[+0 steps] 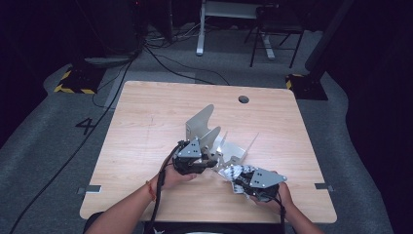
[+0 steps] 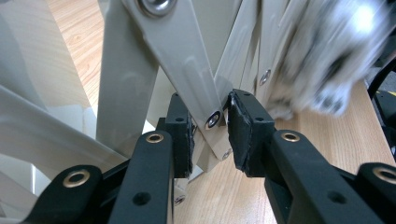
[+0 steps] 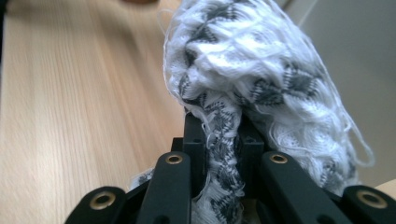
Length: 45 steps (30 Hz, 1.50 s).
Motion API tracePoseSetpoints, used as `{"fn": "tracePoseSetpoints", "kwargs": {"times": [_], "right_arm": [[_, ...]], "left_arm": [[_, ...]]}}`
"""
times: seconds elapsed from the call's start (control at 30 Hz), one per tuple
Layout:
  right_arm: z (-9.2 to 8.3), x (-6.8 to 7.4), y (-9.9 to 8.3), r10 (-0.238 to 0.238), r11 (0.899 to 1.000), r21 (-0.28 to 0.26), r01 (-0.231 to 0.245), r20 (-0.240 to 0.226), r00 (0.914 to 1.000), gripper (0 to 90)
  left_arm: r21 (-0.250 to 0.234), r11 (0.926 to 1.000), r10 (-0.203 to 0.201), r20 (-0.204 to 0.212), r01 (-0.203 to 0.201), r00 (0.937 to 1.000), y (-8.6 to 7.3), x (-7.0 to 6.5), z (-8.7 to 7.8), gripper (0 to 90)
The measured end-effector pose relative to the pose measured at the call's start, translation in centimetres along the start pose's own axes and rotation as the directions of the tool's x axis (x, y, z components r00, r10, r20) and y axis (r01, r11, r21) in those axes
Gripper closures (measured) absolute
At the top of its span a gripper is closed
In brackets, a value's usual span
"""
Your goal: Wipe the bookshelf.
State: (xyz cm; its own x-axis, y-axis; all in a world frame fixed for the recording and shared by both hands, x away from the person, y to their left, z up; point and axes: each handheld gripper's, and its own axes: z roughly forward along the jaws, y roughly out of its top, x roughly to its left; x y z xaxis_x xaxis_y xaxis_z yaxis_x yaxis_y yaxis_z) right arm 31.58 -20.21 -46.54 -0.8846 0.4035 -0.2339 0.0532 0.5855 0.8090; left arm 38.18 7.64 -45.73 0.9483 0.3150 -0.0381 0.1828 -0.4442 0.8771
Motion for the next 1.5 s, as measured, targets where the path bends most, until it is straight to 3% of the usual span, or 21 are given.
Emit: {"fn": "tracePoseSetpoints", "kwargs": {"times": [0.07,0.23,0.33,0.4,0.5,0.63,0.7,0.77,0.87,0.93,1.0,1.13,1.3,1.4,1.5], "right_arm": [[0.7,-0.2,-0.7,0.036,0.999,0.035,-0.035,-0.030,0.9989,79.0],[0.6,-1.0,-1.2,0.048,0.998,0.051,-0.046,-0.046,0.9978,78.8],[-0.5,-1.8,-1.2,0.064,0.997,0.041,-0.064,0.010,0.9979,78.8],[-1.5,-2.7,-1.2,0.113,0.994,-0.003,-0.113,0.048,0.9925,78.7],[-3.1,-3.6,-0.5,0.121,0.991,-0.079,-0.111,0.136,0.9832,78.9],[-4.6,-4.3,1.2,0.128,0.976,-0.201,-0.081,0.231,0.9644,79.0],[-4.8,-4.6,1.6,0.146,0.972,-0.221,-0.085,0.275,0.9504,78.9],[-4.6,-5.1,1.4,0.168,0.970,-0.220,-0.104,0.297,0.9401,78.9],[-3.3,-6.1,0.2,0.221,0.968,-0.185,-0.173,0.287,0.9321,78.9],[-2.1,-6.6,-0.8,0.251,0.967,-0.112,-0.228,0.276,0.9280,78.9],[-1.2,-6.9,-1.7,0.284,0.959,-0.078,-0.273,0.256,0.9243,78.9],[0.7,-6.7,-2.8,0.297,0.952,0.012,-0.307,0.217,0.9297,78.7],[2.3,-5.5,-3.7,0.287,0.948,0.089,-0.305,0.173,0.9424,78.4],[1.9,-5.1,-3.5,0.290,0.950,0.078,-0.303,0.146,0.9458,78.4],[0.5,-4.6,-2.6,0.270,0.961,0.022,-0.276,0.151,0.9511,78.6]], "left_arm": [[0.005,1.0000,0.002,-0.005,-0.002,1.0000,0.0,0.0,0.0,71.0],[0.007,1.0000,0.000,-0.004,0.000,1.0000,0.0,-0.1,0.1,71.3],[0.009,1.0000,0.002,-0.006,-0.001,1.0000,0.0,-0.1,0.0,71.3],[0.008,1.0000,0.000,-0.005,0.001,1.0000,0.0,-0.1,0.1,71.3],[0.005,1.0000,-0.006,0.001,0.006,1.0000,0.0,0.0,0.1,71.3],[0.010,0.9999,-0.003,0.003,0.003,1.0000,0.0,-0.2,0.1,71.6],[0.008,1.0000,-0.004,0.006,0.004,1.0000,0.0,-0.3,0.2,71.8],[0.007,1.0000,-0.006,0.010,0.006,0.9999,0.0,-0.3,0.3,72.0],[0.009,1.0000,-0.002,0.011,0.002,0.9999,0.0,-0.3,0.3,72.1],[0.011,0.9999,0.001,0.012,-0.001,0.9999,0.0,-0.3,0.3,72.2],[0.013,0.9999,0.003,0.013,-0.003,0.9999,0.0,-0.3,0.3,72.3],[0.013,0.9999,0.001,0.015,-0.001,0.9999,0.0,-0.4,0.4,72.2],[0.018,0.9998,0.003,0.012,-0.003,0.9999,0.0,-0.4,0.4,72.3],[0.018,0.9998,0.002,0.011,-0.002,0.9999,0.0,-0.4,0.4,72.3],[0.018,0.9998,0.001,0.011,-0.001,0.9999,0.0,-0.4,0.4,72.3]]}}
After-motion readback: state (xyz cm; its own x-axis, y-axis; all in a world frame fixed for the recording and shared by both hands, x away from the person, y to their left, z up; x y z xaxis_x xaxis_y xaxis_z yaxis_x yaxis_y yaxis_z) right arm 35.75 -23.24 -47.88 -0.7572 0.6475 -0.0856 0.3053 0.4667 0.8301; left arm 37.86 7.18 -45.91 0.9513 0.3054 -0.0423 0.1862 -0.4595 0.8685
